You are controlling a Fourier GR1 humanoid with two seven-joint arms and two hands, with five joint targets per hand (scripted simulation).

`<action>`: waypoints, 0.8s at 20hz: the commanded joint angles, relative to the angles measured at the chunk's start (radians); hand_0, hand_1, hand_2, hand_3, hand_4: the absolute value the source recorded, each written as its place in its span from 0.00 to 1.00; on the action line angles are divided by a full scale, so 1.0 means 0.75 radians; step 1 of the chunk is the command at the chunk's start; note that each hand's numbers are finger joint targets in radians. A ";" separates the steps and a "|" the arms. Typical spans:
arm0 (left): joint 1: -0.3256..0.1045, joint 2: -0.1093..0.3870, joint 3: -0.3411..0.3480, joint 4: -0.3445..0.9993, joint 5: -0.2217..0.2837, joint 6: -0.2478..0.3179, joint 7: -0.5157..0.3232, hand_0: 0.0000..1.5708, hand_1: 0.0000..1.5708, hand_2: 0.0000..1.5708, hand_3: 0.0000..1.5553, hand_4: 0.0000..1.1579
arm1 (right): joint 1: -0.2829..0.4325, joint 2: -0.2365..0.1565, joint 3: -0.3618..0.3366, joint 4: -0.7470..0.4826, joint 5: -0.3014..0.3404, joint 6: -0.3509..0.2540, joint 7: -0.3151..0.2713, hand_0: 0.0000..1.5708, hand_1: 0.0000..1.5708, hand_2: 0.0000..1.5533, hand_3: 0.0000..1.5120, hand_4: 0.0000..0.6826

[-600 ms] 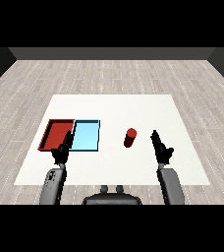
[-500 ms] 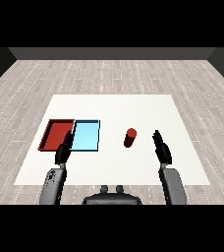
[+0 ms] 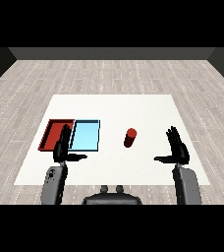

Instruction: Pick the red can and put it in the red box

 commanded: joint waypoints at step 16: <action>0.044 -0.020 0.027 0.067 0.054 -0.097 -0.269 0.00 0.00 0.00 0.00 0.00 | -0.086 0.017 -0.093 0.231 0.020 0.158 -0.209 0.00 0.00 0.00 0.00 0.00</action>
